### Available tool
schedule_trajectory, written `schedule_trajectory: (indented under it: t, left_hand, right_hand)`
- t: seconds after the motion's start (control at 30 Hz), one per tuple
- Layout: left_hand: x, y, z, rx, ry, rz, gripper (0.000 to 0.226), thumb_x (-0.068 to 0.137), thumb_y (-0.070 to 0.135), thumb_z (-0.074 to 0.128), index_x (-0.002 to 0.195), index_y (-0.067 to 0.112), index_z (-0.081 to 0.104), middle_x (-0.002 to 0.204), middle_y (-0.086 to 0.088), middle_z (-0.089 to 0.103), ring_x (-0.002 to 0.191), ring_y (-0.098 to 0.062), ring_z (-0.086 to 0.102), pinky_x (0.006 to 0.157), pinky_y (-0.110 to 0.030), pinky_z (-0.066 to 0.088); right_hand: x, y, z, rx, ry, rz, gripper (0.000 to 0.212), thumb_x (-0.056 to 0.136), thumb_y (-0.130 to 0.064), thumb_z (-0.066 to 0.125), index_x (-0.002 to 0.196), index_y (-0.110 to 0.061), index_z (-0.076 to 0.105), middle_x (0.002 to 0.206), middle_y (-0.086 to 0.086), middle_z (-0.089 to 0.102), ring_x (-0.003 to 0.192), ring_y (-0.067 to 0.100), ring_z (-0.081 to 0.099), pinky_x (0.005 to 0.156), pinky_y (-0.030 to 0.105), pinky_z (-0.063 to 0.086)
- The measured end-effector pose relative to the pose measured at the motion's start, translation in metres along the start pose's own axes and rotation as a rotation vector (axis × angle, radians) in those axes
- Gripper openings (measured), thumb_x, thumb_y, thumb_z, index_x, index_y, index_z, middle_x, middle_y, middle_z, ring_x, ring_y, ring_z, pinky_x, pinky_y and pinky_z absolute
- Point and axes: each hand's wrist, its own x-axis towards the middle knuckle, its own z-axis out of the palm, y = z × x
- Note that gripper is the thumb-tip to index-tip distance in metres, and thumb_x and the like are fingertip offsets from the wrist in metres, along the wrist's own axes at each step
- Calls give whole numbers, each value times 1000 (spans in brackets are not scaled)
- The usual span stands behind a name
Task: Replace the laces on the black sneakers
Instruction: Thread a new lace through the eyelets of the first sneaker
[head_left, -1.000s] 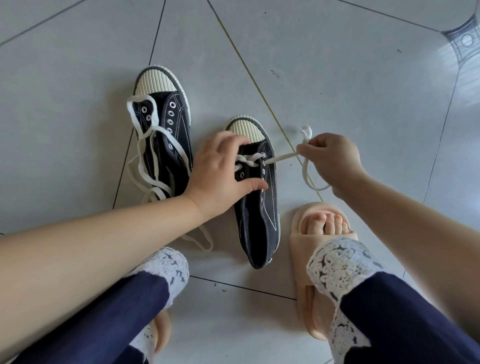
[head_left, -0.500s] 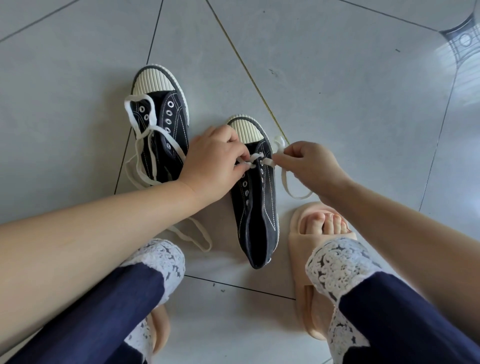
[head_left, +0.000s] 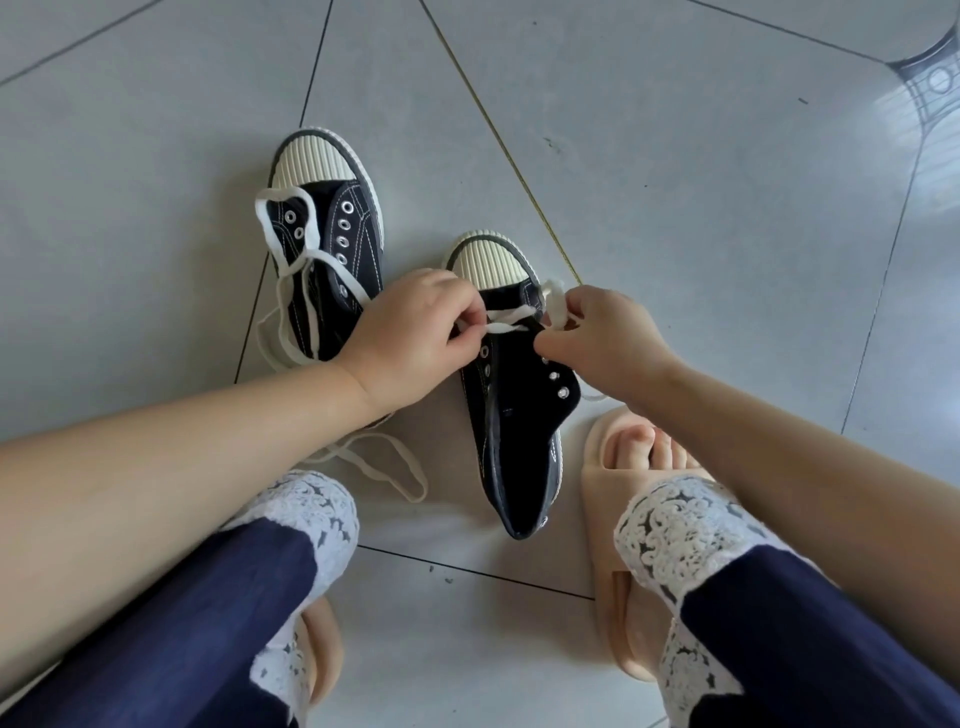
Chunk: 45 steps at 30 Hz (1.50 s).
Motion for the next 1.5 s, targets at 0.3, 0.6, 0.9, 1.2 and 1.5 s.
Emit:
schedule_trajectory:
  t: [0.3,0.6,0.9,1.2,1.5]
  left_hand:
    - [-10,-1,-12,41,20,73,5,74,-3,62,73,-2,57,62,-5,53,60,-25,47,55,-34,40]
    - [4,2,-1,-121,-103,-246,13,79,32,66,82,20,67,72,12,51,68,-8,48,65,-23,37]
    - [-2,9,5,-241,-42,-292,7,76,21,71,83,19,69,67,10,43,62,-2,42,59,-10,32]
    - [-2,12,0,-365,-134,-304,9,82,29,65,88,27,71,77,10,51,71,-2,49,68,-6,33]
    - [2,11,-1,-190,-224,-227,12,85,21,60,90,23,70,80,13,60,77,-7,52,70,-21,40]
  right_hand:
    - [-3,4,1,85,3,-9,6,76,-15,63,78,-9,60,66,-5,52,60,12,46,52,24,36]
    - [-2,3,4,79,11,-4,18,76,-16,64,88,-2,62,76,5,55,68,18,48,59,28,37]
    - [-2,4,3,80,-3,-9,17,77,-16,63,87,-3,62,70,0,52,60,15,44,53,26,34]
    - [-1,7,3,133,-23,6,6,77,-16,64,74,-15,59,61,-8,48,52,8,41,44,15,32]
    - [0,7,3,120,-26,-2,13,76,-16,64,68,-19,55,60,-7,46,51,9,40,36,8,26]
